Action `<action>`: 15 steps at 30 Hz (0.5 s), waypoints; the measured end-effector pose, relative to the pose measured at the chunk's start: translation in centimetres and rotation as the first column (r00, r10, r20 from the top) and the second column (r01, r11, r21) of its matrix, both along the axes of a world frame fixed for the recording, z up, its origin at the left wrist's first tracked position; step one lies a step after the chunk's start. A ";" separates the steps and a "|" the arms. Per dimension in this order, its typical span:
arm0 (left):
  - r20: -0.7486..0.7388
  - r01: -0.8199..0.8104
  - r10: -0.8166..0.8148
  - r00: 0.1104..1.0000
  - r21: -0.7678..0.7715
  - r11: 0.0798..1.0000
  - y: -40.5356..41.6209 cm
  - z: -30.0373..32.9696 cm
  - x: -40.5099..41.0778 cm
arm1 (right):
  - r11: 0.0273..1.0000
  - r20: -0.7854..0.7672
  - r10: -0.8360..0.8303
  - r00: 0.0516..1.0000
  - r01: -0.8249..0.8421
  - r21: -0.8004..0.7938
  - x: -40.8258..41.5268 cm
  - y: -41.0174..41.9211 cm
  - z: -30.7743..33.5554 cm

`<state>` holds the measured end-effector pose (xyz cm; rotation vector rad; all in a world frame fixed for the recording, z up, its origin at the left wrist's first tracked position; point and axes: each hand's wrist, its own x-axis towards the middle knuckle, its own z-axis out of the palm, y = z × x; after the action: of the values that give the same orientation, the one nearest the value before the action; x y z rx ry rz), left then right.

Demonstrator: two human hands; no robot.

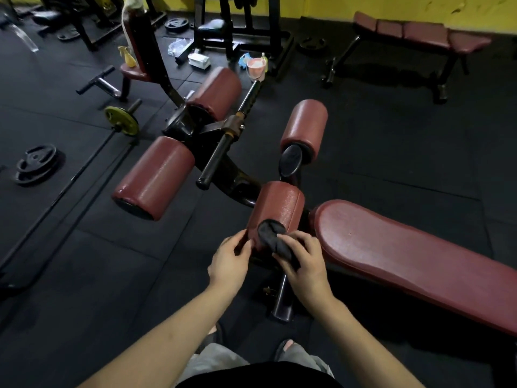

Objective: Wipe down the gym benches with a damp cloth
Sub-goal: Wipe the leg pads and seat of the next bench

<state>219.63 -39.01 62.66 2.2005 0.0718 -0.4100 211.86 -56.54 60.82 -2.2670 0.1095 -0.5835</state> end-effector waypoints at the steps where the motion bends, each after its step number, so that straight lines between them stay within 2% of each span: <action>1: -0.035 -0.009 0.008 0.999 -0.033 0.999 0.1 -0.3 0.3 | 0.999 0.007 0.020 1.000 -0.019 -0.030 1.2 -0.7 0.2; 3: -0.140 -0.056 0.038 0.989 -0.132 0.990 0.3 -0.3 0.8 | 0.998 0.018 0.004 1.000 -0.002 -0.066 5.1 -2.2 0.9; 5: -0.208 -0.096 0.061 0.976 -0.164 0.982 0.7 -0.3 1.4 | 0.995 0.009 -0.080 0.997 0.080 -0.061 9.3 -3.6 1.8; 8: -0.103 -0.071 0.061 0.993 -0.099 0.993 0.7 0.6 1.6 | 0.989 -0.064 -0.150 0.987 0.150 -0.003 12.1 -5.1 2.5; 11: -0.020 -0.045 0.043 0.999 -0.111 0.993 0.2 1.0 0.6 | 0.991 -0.039 -0.135 0.990 0.134 -0.020 9.7 -3.7 2.4; 15: -0.002 -0.059 0.059 0.998 -0.143 0.988 -0.2 0.8 -0.3 | 0.999 -0.004 -0.023 1.000 0.022 -0.039 1.4 0.3 0.8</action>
<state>219.32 -39.25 63.45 2.0525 0.1029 -0.3679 213.23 -56.27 61.65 -2.3076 0.1269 -0.5973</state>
